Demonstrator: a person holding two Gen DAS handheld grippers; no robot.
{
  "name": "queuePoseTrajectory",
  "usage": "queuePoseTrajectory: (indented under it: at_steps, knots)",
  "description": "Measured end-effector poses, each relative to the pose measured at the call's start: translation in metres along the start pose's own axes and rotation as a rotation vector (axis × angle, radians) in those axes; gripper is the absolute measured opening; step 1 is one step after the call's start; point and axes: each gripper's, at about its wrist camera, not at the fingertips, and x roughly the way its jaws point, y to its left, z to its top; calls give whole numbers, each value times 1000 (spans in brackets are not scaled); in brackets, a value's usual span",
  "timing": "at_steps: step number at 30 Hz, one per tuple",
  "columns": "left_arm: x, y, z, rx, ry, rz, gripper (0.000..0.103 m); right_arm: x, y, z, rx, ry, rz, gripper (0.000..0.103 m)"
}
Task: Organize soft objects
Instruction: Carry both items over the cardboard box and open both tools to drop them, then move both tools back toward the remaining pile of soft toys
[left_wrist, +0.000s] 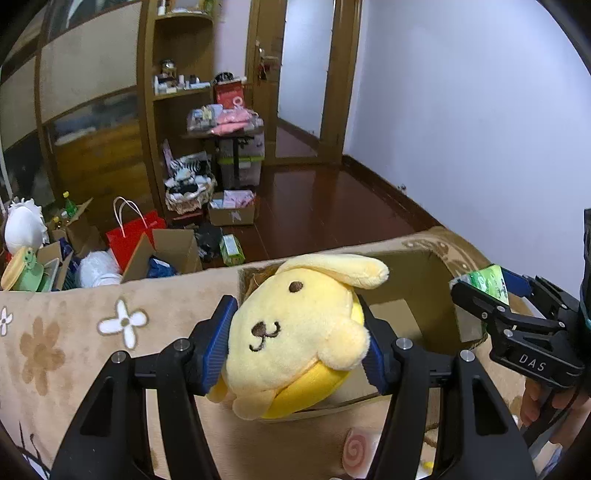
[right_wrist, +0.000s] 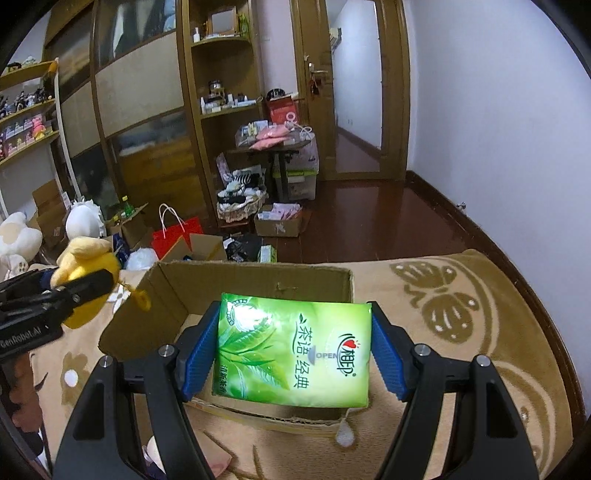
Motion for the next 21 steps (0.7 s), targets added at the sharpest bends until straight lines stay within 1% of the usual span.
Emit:
queuePoseTrajectory:
  at_steps: [3, 7, 9, 11, 12, 13, 14, 16, 18, 19, 21]
  knots:
    - [10, -6, -2, 5, 24, -9, 61, 6, 1, -3, -8, 12, 4, 79]
    - [22, -14, -1, 20, 58, -14, 65, 11, 0, -2, -4, 23, 12, 79]
    - [23, -19, -2, 30, 58, -2, 67, 13, -1, -1, 2, 33, 23, 79]
    - [20, -22, -1, 49, 45, 17, 68, 14, -2, -1, 5, 41, 31, 79]
    - [20, -24, 0, 56, 44, 18, 72, 14, -2, 0, 6, 42, 34, 79]
    - [19, -25, 1, 57, 45, 20, 82, 13, -2, 0, 9, 41, 34, 80]
    - [18, -25, 2, 57, 43, 26, 85, 11, -2, 1, 15, 37, 40, 80]
    - [12, -28, 3, 60, 30, 34, 87, 10, -5, 3, 28, 36, 58, 84]
    - [7, -28, 5, 61, 33, 36, 89, 5, -4, 4, 34, 28, 62, 95]
    - [4, -27, 5, 61, 34, 40, 92, 0, -3, 6, 34, 16, 60, 96]
    - [-6, -26, 5, 67, 24, 55, 95, -7, -2, 7, 34, 5, 56, 101]
